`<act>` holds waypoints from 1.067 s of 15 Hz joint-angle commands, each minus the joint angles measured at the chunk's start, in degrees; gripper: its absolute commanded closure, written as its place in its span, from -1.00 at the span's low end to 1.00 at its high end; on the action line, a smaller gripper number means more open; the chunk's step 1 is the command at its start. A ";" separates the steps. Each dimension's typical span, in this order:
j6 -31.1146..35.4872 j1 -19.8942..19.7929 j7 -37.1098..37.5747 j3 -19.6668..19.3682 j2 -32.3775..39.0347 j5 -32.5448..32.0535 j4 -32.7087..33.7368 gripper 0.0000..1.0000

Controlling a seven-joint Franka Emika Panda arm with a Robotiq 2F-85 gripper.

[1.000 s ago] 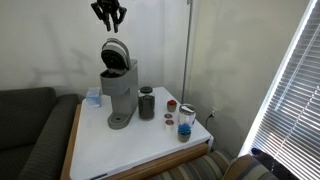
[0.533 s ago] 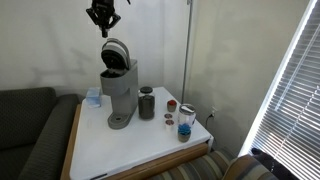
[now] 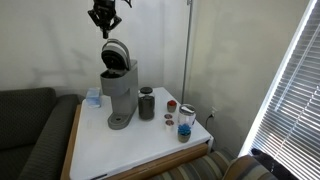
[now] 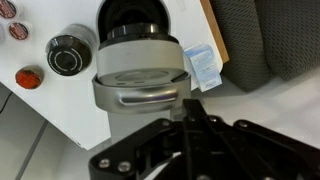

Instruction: Close the coffee maker

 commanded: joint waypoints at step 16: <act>-3.89 0.78 10.86 -1.45 2.56 -6.89 3.91 1.00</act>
